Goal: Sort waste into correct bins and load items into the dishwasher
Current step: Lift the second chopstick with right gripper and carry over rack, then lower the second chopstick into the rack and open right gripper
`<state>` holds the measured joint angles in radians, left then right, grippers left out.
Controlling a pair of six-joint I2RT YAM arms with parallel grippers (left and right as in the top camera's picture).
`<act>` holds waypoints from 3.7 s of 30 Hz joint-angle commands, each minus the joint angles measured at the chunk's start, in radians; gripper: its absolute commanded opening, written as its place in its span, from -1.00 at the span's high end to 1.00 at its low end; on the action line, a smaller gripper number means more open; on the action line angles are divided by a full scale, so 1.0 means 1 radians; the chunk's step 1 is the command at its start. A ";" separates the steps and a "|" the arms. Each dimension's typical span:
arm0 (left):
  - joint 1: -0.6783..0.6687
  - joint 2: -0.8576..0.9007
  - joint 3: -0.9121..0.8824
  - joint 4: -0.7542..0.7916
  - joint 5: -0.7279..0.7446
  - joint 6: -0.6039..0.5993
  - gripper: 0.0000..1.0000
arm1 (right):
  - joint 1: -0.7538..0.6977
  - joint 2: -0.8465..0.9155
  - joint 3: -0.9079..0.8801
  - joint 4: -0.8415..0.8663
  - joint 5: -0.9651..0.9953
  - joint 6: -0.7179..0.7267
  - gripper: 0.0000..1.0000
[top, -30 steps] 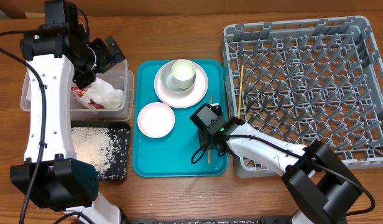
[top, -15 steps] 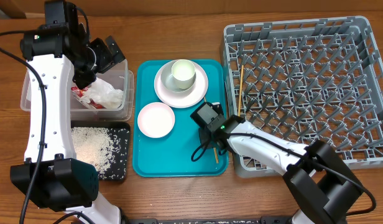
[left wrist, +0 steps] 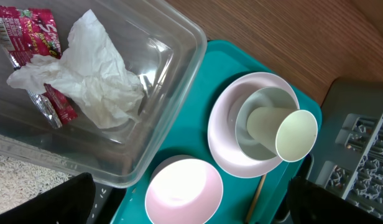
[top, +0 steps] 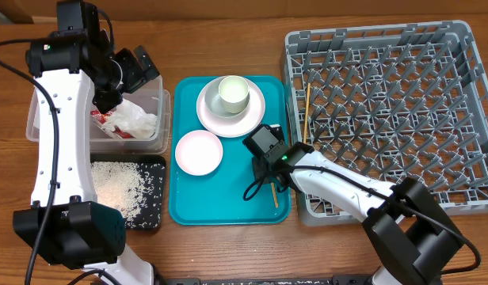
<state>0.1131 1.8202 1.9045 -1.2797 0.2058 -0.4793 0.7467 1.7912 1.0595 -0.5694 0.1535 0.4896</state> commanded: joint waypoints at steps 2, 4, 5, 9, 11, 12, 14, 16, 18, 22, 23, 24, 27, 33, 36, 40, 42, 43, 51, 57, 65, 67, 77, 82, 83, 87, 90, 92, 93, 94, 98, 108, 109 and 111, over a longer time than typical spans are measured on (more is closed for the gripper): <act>-0.002 0.001 0.015 -0.002 -0.004 0.008 -1.00 | -0.003 0.005 -0.028 0.030 0.002 -0.001 0.46; -0.002 0.001 0.015 -0.002 -0.004 0.008 -1.00 | -0.003 0.005 -0.028 0.030 0.002 -0.001 0.46; -0.002 0.001 0.015 -0.002 -0.004 0.008 -1.00 | -0.003 0.005 -0.028 0.030 0.002 -0.001 0.47; -0.002 0.001 0.015 -0.002 -0.004 0.008 -1.00 | -0.003 0.005 -0.029 0.030 0.002 -0.002 0.54; -0.002 0.001 0.015 -0.002 -0.004 0.008 -1.00 | -0.003 0.005 -0.034 0.035 0.003 -0.009 0.55; -0.002 0.001 0.015 -0.002 -0.004 0.008 -1.00 | -0.003 0.005 -0.039 0.039 0.003 -0.009 0.55; -0.002 0.001 0.015 -0.002 -0.004 0.008 -1.00 | -0.003 0.005 -0.051 0.047 0.003 -0.009 0.55; -0.002 0.001 0.015 -0.002 -0.004 0.008 -1.00 | -0.003 0.005 -0.061 0.053 0.006 -0.009 0.56; -0.002 0.001 0.015 -0.001 -0.004 0.008 -1.00 | -0.003 0.005 -0.073 0.063 0.007 -0.009 0.58; -0.002 0.001 0.015 -0.002 -0.004 0.008 -1.00 | -0.003 0.005 -0.098 0.082 0.006 -0.008 0.60; -0.002 0.001 0.015 -0.002 -0.004 0.008 -1.00 | -0.003 0.005 -0.098 0.082 0.006 -0.009 0.60; -0.002 0.001 0.015 -0.002 -0.004 0.008 -1.00 | -0.003 0.005 -0.098 0.082 0.006 -0.009 0.61; -0.002 0.001 0.015 -0.002 -0.004 0.008 -1.00 | -0.003 0.005 -0.098 0.082 0.006 -0.009 0.73; -0.002 0.001 0.015 -0.002 -0.004 0.008 -1.00 | -0.003 0.004 -0.065 0.043 0.006 -0.019 0.92; -0.002 0.001 0.015 -0.002 -0.004 0.008 -1.00 | -0.003 0.004 -0.007 -0.011 0.006 -0.019 0.92; -0.002 0.001 0.015 -0.002 -0.004 0.008 -1.00 | -0.006 0.004 0.097 -0.090 0.006 0.009 0.92; -0.002 0.001 0.015 -0.002 -0.004 0.008 -1.00 | -0.012 0.004 0.146 -0.129 0.006 0.035 0.92; -0.002 0.001 0.015 -0.002 -0.004 0.008 -1.00 | -0.018 0.004 0.174 -0.152 0.005 0.043 0.92; -0.002 0.001 0.015 -0.002 -0.004 0.008 -1.00 | -0.088 0.004 0.380 -0.341 0.006 0.056 0.92; -0.002 0.001 0.015 -0.002 -0.004 0.008 -1.00 | -0.172 0.003 0.499 -0.464 0.002 -0.001 0.92; -0.002 0.001 0.015 -0.002 -0.004 0.008 -1.00 | -0.285 -0.037 0.539 -0.486 0.001 -0.095 0.92; -0.002 0.001 0.015 -0.002 -0.004 0.008 -1.00 | -0.309 -0.040 0.539 -0.487 0.000 -0.127 0.92; -0.002 0.001 0.015 -0.002 -0.004 0.008 -1.00 | -0.366 -0.042 0.537 -0.436 -0.053 -0.227 0.92; -0.002 0.001 0.015 -0.002 -0.004 0.008 -1.00 | -0.367 -0.052 0.537 -0.378 -0.149 -0.257 0.92; -0.002 0.001 0.015 -0.002 -0.004 0.008 -1.00 | -0.367 -0.052 0.537 -0.377 -0.147 -0.255 0.92; -0.002 0.001 0.015 -0.002 -0.004 0.008 -1.00 | -0.370 -0.052 0.537 -0.386 -0.125 -0.254 0.92; -0.002 0.001 0.015 -0.002 -0.004 0.008 -1.00 | -0.372 -0.052 0.537 -0.371 -0.125 -0.254 0.92; -0.002 0.001 0.015 -0.002 -0.004 0.008 -1.00 | -0.372 -0.052 0.537 -0.359 -0.126 -0.254 0.92; -0.002 0.001 0.015 -0.002 -0.004 0.008 -1.00 | -0.372 -0.052 0.537 -0.352 -0.126 -0.254 0.92; -0.002 0.001 0.015 -0.002 -0.004 0.008 -1.00 | -0.372 -0.052 0.537 -0.345 -0.125 -0.254 0.92; -0.002 0.001 0.015 -0.002 -0.004 0.008 -1.00 | -0.384 -0.052 0.537 -0.322 -0.109 -0.254 0.92; -0.002 0.001 0.015 -0.002 -0.004 0.008 -1.00 | -0.418 -0.043 0.510 -0.325 -0.031 -0.228 0.92; -0.002 0.001 0.015 -0.002 -0.004 0.008 -1.00 | -0.418 -0.037 0.502 -0.326 -0.031 -0.228 0.92; -0.002 0.001 0.015 -0.002 -0.004 0.008 -1.00 | -0.418 -0.024 0.489 -0.328 -0.036 -0.228 0.92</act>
<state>0.1131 1.8202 1.9045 -1.2797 0.2058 -0.4793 0.3294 1.7756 1.5665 -0.9005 0.1055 0.2550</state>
